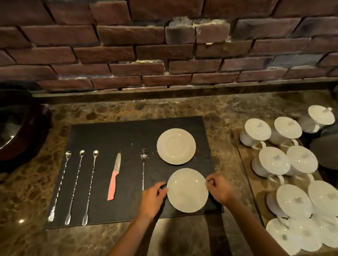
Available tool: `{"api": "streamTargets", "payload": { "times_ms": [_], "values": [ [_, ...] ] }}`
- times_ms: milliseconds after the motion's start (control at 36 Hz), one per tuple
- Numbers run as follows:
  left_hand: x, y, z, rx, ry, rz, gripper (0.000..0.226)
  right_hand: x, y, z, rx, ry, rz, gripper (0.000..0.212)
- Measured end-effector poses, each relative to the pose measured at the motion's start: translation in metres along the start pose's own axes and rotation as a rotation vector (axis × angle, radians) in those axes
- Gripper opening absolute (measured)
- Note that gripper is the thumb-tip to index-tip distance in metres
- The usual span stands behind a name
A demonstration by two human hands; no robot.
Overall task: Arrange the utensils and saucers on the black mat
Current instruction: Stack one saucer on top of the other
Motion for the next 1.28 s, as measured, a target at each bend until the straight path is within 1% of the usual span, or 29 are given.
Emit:
{"api": "streamTargets", "payload": {
  "times_ms": [111, 250, 333, 444, 556, 639, 750, 889, 1278],
  "values": [
    [0.010, 0.002, 0.005, -0.021, 0.009, -0.003, 0.026, 0.004, -0.006, 0.001, 0.002, -0.007, 0.014, 0.012],
    [0.010, 0.000, 0.005, -0.042, -0.011, -0.009, 0.019, 0.012, -0.006, 0.000, -0.037, 0.046, 0.058, 0.008],
    [0.003, -0.006, 0.004, -0.021, -0.034, -0.016, 0.017, 0.009, -0.001, -0.003, -0.078, 0.034, 0.088, 0.016],
    [-0.013, -0.020, 0.011, 0.035, -0.063, -0.049, 0.018, -0.004, 0.013, 0.001, -0.117, 0.021, 0.134, 0.010],
    [-0.034, -0.038, 0.026, 0.075, -0.110, -0.057, 0.020, -0.023, 0.037, 0.013, -0.157, 0.006, 0.153, 0.012],
    [-0.048, -0.047, 0.042, 0.090, -0.135, -0.054, 0.021, -0.033, 0.051, 0.027, -0.149, -0.015, 0.159, 0.013],
    [-0.063, -0.052, 0.064, 0.077, -0.162, -0.064, 0.023, -0.042, 0.066, 0.047, -0.149, -0.039, 0.180, 0.016],
    [-0.074, -0.053, 0.085, 0.057, -0.181, -0.061, 0.025, -0.050, 0.077, 0.070, -0.145, -0.049, 0.190, 0.014],
    [-0.088, -0.060, 0.115, 0.048, -0.227, -0.053, 0.024, -0.062, 0.084, 0.098, -0.147, -0.121, 0.274, 0.011]
  ]
}}
Point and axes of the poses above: each hand's wrist, its own z-axis towards the middle knuckle, its own x-axis out of the palm, y = z × x, the point moved 8 cm from there along z, towards the middle knuckle, and after that the axes turned 14 degrees about y, right-handed, at the moved point
